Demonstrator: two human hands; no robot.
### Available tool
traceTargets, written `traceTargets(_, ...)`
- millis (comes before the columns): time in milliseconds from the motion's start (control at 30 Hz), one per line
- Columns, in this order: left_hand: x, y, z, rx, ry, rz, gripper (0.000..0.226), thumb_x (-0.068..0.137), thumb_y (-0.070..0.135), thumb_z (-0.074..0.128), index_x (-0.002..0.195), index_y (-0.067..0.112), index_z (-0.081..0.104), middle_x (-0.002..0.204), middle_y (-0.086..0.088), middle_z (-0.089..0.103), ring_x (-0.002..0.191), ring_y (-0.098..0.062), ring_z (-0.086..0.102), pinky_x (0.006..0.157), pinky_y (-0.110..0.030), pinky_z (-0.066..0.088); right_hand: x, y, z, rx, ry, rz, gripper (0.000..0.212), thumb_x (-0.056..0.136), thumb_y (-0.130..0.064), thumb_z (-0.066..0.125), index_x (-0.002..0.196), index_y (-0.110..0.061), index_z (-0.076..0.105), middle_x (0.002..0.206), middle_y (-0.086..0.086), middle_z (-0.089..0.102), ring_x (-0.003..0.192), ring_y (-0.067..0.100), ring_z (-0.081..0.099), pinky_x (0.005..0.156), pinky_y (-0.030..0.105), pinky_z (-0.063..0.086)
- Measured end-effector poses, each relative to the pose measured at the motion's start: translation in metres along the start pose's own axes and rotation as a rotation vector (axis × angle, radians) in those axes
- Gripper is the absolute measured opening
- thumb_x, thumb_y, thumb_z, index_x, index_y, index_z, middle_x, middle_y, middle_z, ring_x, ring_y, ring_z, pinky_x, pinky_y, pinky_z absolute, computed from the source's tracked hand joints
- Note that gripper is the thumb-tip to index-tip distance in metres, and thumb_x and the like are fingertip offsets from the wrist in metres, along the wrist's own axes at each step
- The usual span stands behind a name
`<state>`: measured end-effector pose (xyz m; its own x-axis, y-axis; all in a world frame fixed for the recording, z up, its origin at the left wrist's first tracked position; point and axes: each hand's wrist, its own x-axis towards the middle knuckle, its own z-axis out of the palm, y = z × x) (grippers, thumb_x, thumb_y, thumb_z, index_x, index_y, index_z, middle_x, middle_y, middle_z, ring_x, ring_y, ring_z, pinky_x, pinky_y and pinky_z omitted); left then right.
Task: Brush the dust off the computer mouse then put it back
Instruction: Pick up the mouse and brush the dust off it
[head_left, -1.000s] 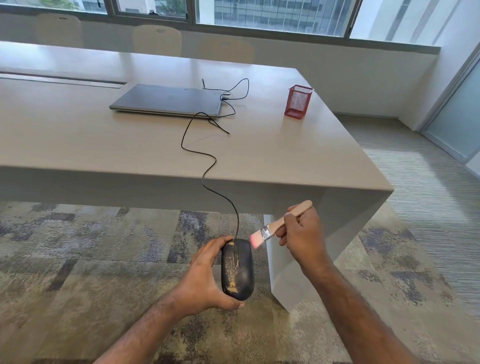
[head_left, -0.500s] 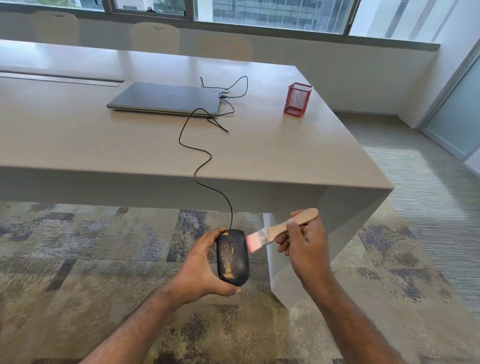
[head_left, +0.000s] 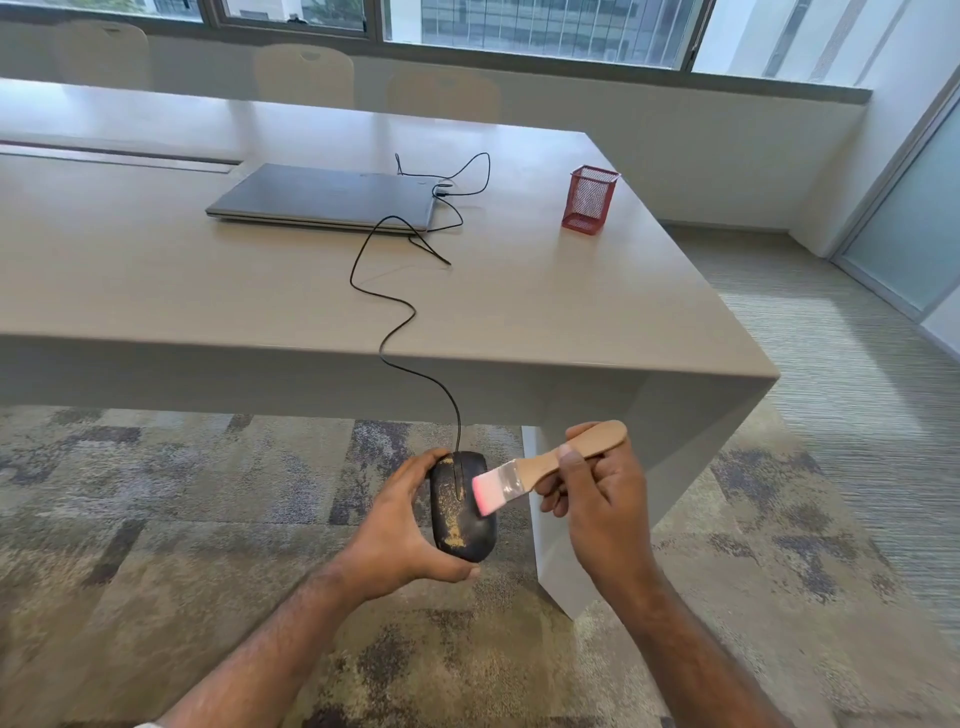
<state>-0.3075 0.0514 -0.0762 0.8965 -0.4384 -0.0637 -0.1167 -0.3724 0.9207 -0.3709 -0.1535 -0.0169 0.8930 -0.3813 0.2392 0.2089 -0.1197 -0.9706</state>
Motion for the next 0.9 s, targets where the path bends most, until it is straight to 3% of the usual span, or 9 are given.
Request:
traceTargets(100, 0.001, 0.002, 0.0, -0.035, -0.003, -0.011, 0.126, 0.036, 0.031, 0.099, 0.148, 0.027, 0.043, 0.139, 0.012, 0.05, 0.13, 0.001, 0.047, 0.101, 0.0, 0.033, -0.004, 0.004, 0.001, -0.022, -0.104, -0.037, 0.009, 0.102, -0.006, 0.048, 0.1, -0.013, 0.054, 0.068, 0.006, 0.066, 0.056, 0.011, 0.06, 0.051, 0.018, 0.048)
traceTargets(300, 0.0, 0.002, -0.001, -0.058, -0.026, -0.044, 0.125, 0.035, 0.036, 0.099, 0.147, 0.032, 0.043, 0.14, 0.016, 0.05, 0.133, -0.001, 0.046, 0.108, -0.016, 0.036, -0.003, 0.011, -0.013, -0.04, -0.001, -0.065, 0.015, 0.101, -0.006, 0.049, 0.102, -0.019, 0.054, 0.069, 0.004, 0.067, 0.059, 0.009, 0.062, 0.055, 0.018, 0.05)
traceTargets(433, 0.001, 0.001, -0.001, -0.072, -0.022, -0.073, 0.127, 0.034, 0.034, 0.101, 0.147, 0.032, 0.043, 0.141, 0.011, 0.051, 0.134, -0.008, 0.048, 0.118, -0.03, 0.037, -0.004, 0.011, -0.011, 0.076, -0.058, -0.111, 0.007, 0.102, -0.007, 0.048, 0.105, -0.01, 0.053, 0.068, 0.007, 0.067, 0.059, 0.013, 0.063, 0.056, 0.02, 0.051)
traceTargets(567, 0.003, -0.001, -0.002, -0.092, -0.005, -0.079, 0.125, 0.034, 0.031, 0.102, 0.145, 0.034, 0.045, 0.139, 0.01, 0.054, 0.133, -0.008, 0.051, 0.116, -0.032, 0.042, -0.007, 0.015, -0.009, 0.055, -0.193, -0.108, 0.007, 0.098, -0.014, 0.049, 0.103, -0.01, 0.053, 0.072, 0.009, 0.066, 0.061, 0.018, 0.063, 0.057, 0.021, 0.051)
traceTargets(900, 0.002, -0.005, -0.004, -0.097, -0.003, -0.09, 0.125, 0.034, 0.032, 0.103, 0.144, 0.036, 0.046, 0.141, 0.01, 0.055, 0.134, -0.007, 0.05, 0.119, -0.037, 0.04, -0.003, 0.013, -0.018, 0.122, -0.092, -0.123, 0.012, 0.097, -0.01, 0.05, 0.108, -0.007, 0.053, 0.072, 0.014, 0.069, 0.06, 0.017, 0.065, 0.058, 0.022, 0.054)
